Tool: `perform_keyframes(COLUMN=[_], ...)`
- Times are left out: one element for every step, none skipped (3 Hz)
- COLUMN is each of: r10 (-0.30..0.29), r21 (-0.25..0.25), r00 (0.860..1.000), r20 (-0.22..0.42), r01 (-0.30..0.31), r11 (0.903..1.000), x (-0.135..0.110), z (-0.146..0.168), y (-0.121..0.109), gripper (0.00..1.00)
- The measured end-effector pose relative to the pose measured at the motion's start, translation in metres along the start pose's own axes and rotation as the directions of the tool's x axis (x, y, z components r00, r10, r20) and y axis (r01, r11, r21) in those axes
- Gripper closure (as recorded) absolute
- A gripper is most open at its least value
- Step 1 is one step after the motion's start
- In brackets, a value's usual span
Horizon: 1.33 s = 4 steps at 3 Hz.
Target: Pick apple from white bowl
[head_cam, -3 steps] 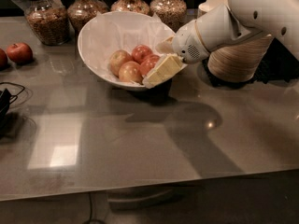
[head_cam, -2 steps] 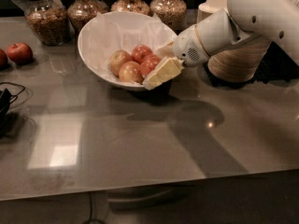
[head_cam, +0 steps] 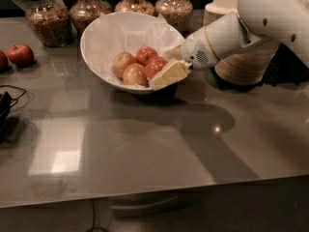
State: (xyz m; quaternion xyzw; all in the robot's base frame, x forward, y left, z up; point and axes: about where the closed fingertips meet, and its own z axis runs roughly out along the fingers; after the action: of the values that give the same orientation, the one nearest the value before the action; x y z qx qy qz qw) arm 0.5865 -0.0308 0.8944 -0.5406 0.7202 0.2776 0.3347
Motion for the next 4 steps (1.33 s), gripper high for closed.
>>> perform_keyframes(r10=[0.0,0.0,0.0,0.0], r21=[0.0,0.0,0.0,0.0], r00=[1.0,1.0,1.0,1.0], r20=[0.0,0.0,0.0,0.0], r01=[0.0,0.0,0.0,0.0], r11=[1.0,1.0,1.0,1.0], x=[0.0,0.0,-0.0002,-0.003], z=[0.0,0.0,0.0,-0.0023], y=[0.0,0.0,0.0,0.0002], gripper=[0.69,0.92,1.0,1.0])
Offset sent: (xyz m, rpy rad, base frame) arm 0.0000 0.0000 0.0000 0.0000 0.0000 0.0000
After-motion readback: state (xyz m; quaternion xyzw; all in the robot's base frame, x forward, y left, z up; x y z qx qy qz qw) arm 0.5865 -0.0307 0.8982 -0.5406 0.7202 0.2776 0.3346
